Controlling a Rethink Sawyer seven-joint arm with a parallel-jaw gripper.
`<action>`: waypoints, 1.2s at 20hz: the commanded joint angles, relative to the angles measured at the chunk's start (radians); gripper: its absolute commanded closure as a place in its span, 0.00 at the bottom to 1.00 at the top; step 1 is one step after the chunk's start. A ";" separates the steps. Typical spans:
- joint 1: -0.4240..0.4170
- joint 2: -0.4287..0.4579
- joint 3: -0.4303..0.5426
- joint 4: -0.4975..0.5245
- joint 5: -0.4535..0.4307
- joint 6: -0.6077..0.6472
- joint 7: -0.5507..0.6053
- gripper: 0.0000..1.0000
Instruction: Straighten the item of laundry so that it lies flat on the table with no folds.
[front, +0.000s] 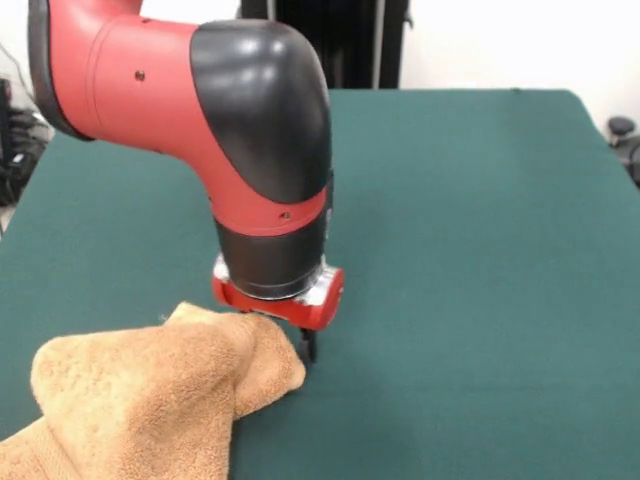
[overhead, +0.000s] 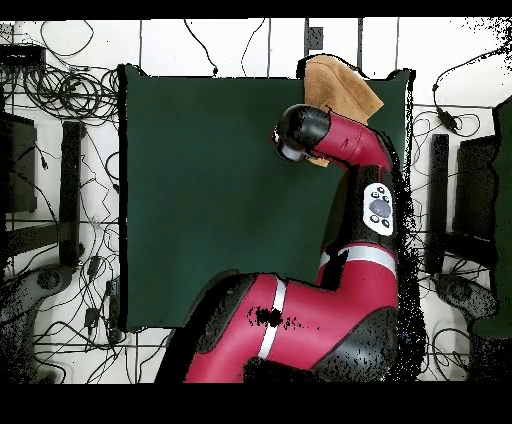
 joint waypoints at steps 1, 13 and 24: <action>-0.006 -0.002 -0.062 -0.066 -0.054 0.038 0.144 0.00; 0.011 -0.036 -0.089 -0.016 -0.071 -0.236 0.234 0.00; 0.021 -0.050 -0.103 0.005 -0.036 -0.221 0.240 0.00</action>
